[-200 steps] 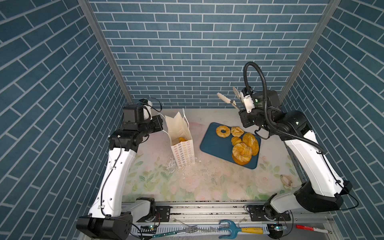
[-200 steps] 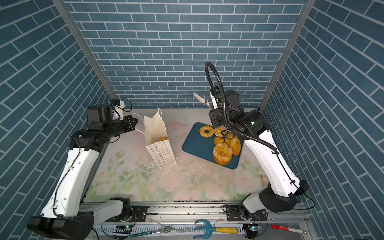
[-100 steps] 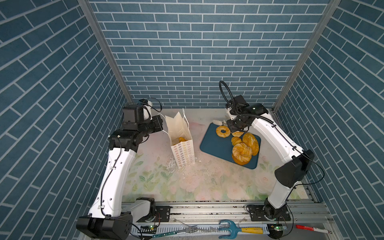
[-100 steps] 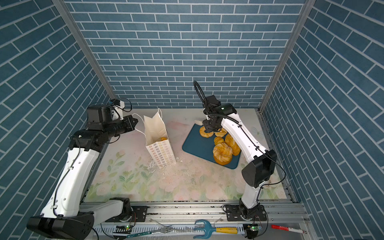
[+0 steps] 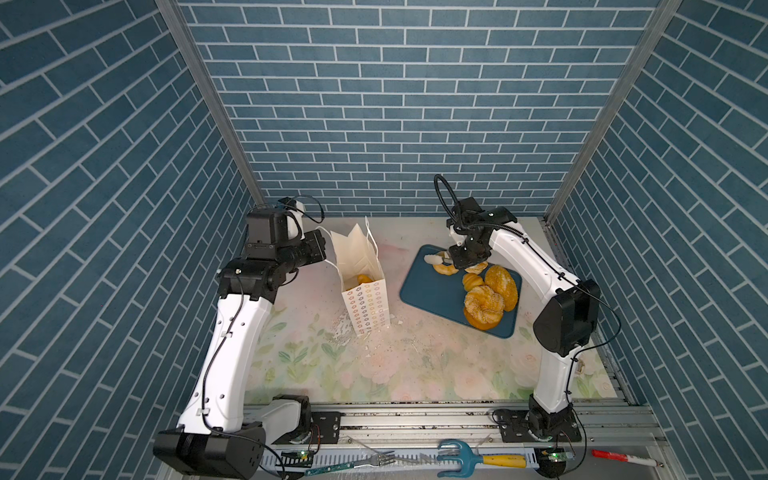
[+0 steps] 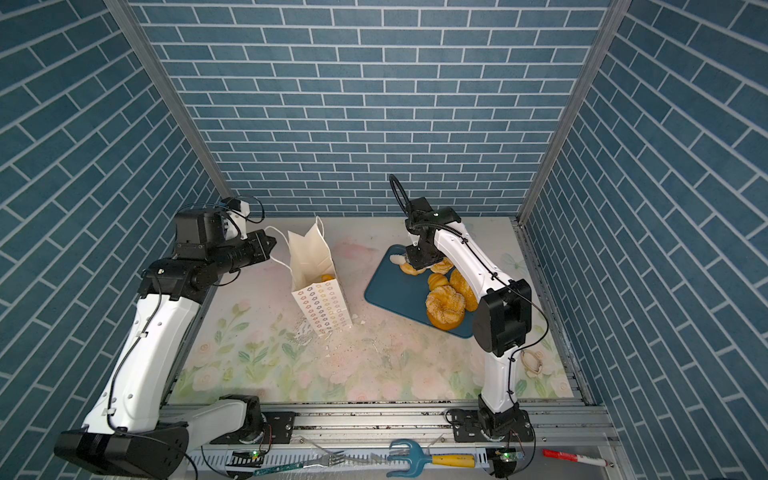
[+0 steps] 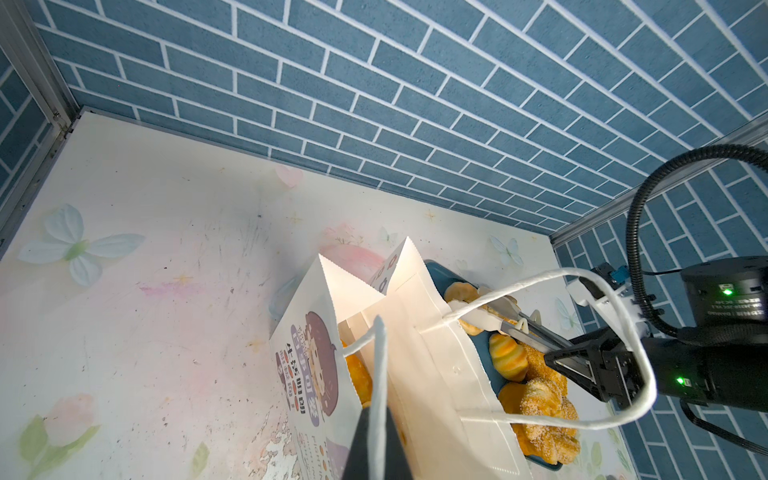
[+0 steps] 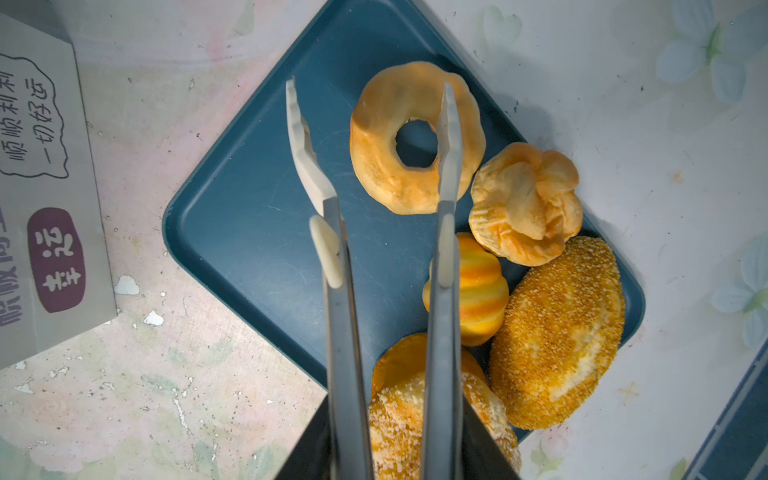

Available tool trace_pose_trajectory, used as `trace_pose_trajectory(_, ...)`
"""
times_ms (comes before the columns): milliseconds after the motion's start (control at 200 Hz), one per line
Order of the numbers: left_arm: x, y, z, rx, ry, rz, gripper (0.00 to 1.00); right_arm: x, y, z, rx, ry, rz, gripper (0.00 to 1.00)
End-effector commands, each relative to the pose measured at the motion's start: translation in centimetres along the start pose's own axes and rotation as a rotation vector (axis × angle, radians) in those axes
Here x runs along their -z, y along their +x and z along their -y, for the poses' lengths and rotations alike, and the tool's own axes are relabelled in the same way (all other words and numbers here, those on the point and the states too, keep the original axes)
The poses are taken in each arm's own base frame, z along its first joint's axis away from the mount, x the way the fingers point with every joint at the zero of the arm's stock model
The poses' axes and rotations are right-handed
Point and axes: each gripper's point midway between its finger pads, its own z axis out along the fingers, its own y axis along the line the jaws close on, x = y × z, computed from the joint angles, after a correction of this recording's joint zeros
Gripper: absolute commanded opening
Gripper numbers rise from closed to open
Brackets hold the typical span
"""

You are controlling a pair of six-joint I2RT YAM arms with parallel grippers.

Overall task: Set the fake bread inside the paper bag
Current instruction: 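Move the tongs back to the tray and pinch the ring donut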

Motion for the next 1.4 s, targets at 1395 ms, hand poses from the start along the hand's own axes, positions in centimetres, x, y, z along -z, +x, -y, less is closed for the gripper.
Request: trace_pose_trajectory(1395, 0.6, -0.5, 0.0, -0.007, -0.008, 0.017, 0.0, 2.1, 2.5, -1.8, 0.009, -0.064, 0.012, 0.23)
